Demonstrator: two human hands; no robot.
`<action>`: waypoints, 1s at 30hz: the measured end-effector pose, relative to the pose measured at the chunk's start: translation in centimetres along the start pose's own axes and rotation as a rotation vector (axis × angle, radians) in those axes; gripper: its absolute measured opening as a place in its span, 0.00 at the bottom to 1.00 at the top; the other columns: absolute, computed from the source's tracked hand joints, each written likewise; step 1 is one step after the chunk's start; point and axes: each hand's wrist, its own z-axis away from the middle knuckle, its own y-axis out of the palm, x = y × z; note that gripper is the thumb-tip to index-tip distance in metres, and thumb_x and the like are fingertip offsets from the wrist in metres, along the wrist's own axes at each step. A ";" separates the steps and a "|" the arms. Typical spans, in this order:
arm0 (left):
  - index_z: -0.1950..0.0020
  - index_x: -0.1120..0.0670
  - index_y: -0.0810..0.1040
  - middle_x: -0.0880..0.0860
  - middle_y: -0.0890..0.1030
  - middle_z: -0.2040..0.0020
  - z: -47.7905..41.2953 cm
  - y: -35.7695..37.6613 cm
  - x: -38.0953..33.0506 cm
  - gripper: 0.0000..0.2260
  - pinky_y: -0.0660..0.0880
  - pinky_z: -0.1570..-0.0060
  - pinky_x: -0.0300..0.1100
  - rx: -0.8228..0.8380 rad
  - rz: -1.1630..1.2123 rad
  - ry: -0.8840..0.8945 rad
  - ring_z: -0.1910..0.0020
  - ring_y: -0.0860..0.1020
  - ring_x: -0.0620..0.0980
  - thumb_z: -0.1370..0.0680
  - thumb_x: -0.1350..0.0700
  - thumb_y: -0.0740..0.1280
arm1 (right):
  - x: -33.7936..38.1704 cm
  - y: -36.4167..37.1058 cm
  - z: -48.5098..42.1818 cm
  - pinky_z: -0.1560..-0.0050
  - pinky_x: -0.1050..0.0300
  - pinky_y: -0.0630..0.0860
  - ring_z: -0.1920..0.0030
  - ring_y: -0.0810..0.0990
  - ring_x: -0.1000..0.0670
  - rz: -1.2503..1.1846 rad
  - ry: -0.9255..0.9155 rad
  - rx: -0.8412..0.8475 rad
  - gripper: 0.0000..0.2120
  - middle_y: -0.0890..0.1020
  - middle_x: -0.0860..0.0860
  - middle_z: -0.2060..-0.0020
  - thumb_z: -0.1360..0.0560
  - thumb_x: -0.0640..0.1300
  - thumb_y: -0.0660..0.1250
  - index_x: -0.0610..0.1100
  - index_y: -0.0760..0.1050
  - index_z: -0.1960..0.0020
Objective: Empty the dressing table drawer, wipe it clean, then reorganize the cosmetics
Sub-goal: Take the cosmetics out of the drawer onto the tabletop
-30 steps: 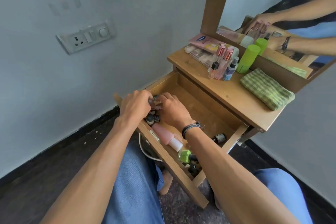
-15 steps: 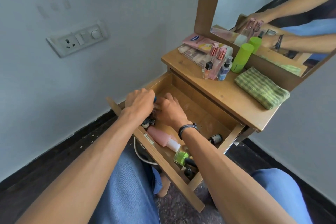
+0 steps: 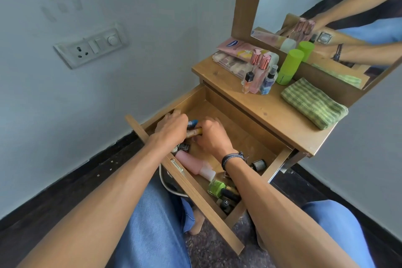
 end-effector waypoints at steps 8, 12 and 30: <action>0.36 0.47 0.81 0.49 0.82 0.52 -0.9 -0.4 0.5 0.13 0.77 0.59 0.44 0.123 0.286 -0.060 0.58 0.79 0.49 0.21 0.55 0.71 | -1.5 -1.7 1.8 0.53 0.54 0.76 0.53 0.82 0.45 -0.191 0.123 -0.039 0.09 0.85 0.47 0.54 0.27 0.45 0.75 0.48 0.84 0.47; 0.37 0.47 0.83 0.50 0.84 0.45 -1.1 -0.5 0.4 0.15 0.76 0.37 0.54 0.177 0.578 -0.074 0.43 0.80 0.52 0.22 0.60 0.71 | -2.6 -3.5 2.8 0.62 0.61 0.72 0.59 0.81 0.53 -0.408 0.205 -0.083 0.09 0.85 0.51 0.57 0.26 0.45 0.77 0.47 0.85 0.46; 0.35 0.65 0.79 0.61 0.83 0.41 0.9 0.9 -1.5 0.16 0.82 0.47 0.46 0.306 1.638 -0.256 0.44 0.84 0.55 0.23 0.72 0.67 | -3.8 -5.0 5.6 0.45 0.57 0.82 0.52 0.85 0.50 -1.262 0.509 -0.209 0.10 0.86 0.46 0.50 0.22 0.41 0.73 0.43 0.80 0.42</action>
